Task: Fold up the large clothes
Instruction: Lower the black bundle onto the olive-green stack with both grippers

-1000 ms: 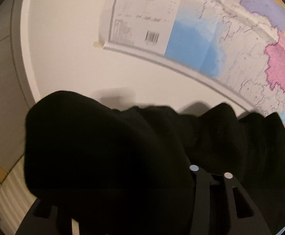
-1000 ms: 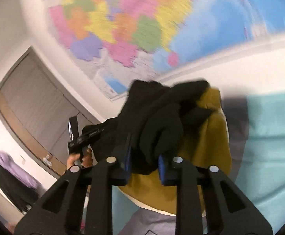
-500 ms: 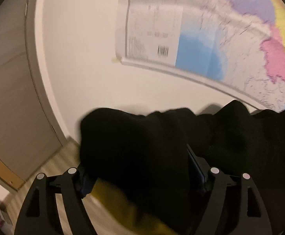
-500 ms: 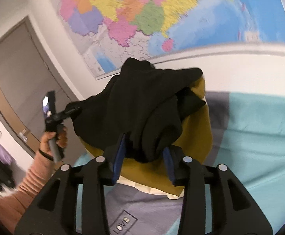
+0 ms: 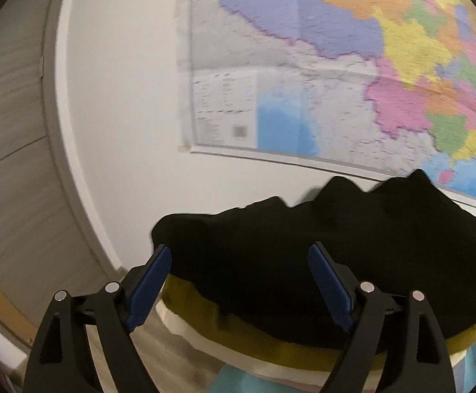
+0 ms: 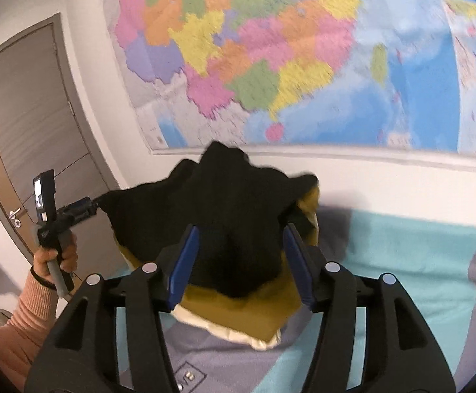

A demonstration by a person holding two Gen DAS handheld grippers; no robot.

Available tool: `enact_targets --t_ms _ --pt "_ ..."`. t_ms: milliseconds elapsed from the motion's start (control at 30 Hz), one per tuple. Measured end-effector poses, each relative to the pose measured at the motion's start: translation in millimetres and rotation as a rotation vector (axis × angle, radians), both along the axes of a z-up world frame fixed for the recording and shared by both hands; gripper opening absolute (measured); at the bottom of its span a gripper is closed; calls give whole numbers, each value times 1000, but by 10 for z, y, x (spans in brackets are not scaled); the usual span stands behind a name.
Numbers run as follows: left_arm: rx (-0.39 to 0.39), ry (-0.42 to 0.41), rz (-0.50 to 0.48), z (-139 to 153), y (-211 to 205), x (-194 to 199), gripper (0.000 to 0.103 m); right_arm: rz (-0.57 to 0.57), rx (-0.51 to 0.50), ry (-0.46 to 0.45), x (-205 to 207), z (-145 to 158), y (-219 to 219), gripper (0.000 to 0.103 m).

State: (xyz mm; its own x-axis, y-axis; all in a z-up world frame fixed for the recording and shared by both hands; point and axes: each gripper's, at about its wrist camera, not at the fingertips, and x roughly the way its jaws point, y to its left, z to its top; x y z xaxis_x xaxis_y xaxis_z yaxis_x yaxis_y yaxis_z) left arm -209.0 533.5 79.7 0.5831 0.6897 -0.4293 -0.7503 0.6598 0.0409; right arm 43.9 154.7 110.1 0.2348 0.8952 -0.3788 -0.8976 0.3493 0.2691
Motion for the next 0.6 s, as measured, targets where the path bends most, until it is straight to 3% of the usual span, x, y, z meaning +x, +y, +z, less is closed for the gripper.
enact_targets --t_ms 100,233,333,467,600 --pt "22 29 -19 -25 -82 117 86 43 -16 -48 -42 93 333 55" --pt "-46 66 -55 -163 -6 320 86 83 -67 -20 24 68 800 53" --pt "-115 97 -44 -362 155 471 90 59 -148 20 203 -152 1098 52" --pt "-150 87 -46 -480 265 561 97 72 -211 163 412 -507 1214 51" --pt "-111 104 -31 -408 224 581 97 62 -228 152 404 -386 1104 51"
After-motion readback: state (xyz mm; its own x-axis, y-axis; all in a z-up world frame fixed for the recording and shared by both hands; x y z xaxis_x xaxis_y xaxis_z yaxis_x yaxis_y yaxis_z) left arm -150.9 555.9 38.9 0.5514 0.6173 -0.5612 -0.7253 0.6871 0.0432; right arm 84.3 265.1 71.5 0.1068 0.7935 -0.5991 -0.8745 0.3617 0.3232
